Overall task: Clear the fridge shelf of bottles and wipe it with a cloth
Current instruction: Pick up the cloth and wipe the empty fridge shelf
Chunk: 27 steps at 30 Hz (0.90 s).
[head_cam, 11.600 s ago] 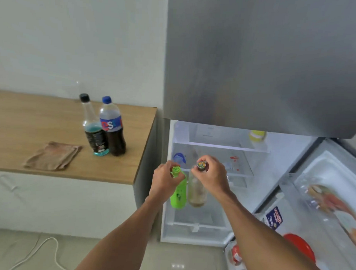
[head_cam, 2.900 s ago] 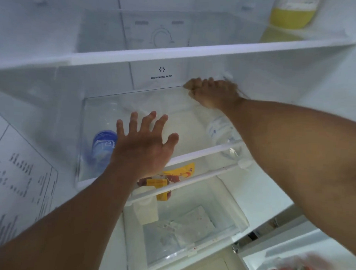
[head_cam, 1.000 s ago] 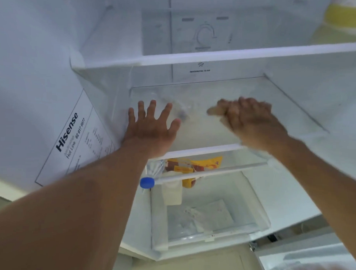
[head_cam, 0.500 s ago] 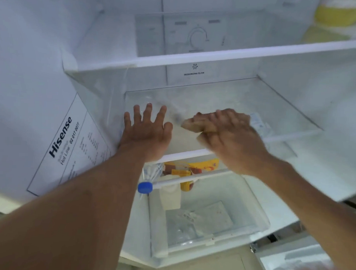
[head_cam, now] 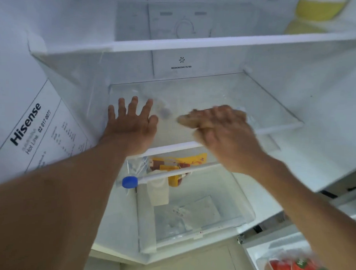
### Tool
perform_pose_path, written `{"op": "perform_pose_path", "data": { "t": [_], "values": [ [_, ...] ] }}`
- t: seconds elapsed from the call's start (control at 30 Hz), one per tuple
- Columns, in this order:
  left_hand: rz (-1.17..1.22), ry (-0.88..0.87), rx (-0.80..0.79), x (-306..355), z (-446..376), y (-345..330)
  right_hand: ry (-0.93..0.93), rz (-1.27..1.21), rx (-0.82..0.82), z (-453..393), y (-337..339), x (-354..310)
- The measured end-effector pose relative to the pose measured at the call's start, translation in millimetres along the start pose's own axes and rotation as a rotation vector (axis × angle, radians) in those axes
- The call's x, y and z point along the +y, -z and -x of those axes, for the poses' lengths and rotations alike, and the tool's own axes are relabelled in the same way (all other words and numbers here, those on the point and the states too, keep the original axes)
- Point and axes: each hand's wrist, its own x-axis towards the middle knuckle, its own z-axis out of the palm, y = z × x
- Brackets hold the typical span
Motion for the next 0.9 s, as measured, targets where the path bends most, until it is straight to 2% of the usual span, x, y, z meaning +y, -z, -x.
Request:
{"op": "perform_pose_path", "data": {
  "t": [0.07,0.13,0.2,0.27,0.37,0.5,0.57,0.6,0.67,0.7,0.77,0.83,0.9],
  "values": [
    [0.012,0.009,-0.001,0.2,1.2,1.5,-0.188,0.015,-0.063,-11.3,-7.3,60.1],
    [0.052,0.019,0.014,1.4,2.1,1.2,-0.433,-0.009,-0.052,-48.6,-5.8,100.8],
    [0.071,0.023,0.026,3.4,3.2,0.5,-0.532,-0.011,-0.074,-92.7,-2.8,113.6],
    [0.102,0.044,0.038,3.9,3.8,-0.2,-0.518,-0.002,-0.107,-129.9,0.1,97.6],
    [0.077,0.02,0.03,4.1,4.3,3.1,-0.329,-0.057,-0.138,-155.0,-2.2,52.9],
    [0.069,0.031,0.024,4.4,7.1,5.5,-0.077,-0.103,-0.147,-124.0,-5.4,1.2],
    [0.165,0.082,0.123,7.1,7.2,8.8,0.031,-0.195,-0.136,-92.4,-1.5,-8.1],
    [0.213,0.086,0.218,9.6,8.7,11.3,0.035,-0.323,-0.106,-77.8,4.9,-8.4],
    [0.255,0.031,0.448,14.5,14.7,13.8,-0.153,-0.648,0.043,-58.1,19.4,3.1],
    [0.24,0.003,0.555,17.0,17.5,13.0,-0.277,-0.695,0.122,-51.6,24.6,14.7],
    [0.224,0.034,0.675,24.8,25.5,16.7,-0.394,-0.479,0.088,-40.3,26.4,35.9],
    [0.32,0.152,0.605,37.8,27.1,25.6,-0.306,-0.275,0.003,-30.8,23.4,40.8],
    [0.398,0.307,0.338,60.0,22.3,41.3,-0.219,-0.314,0.008,-33.2,22.3,36.1]
  ]
}}
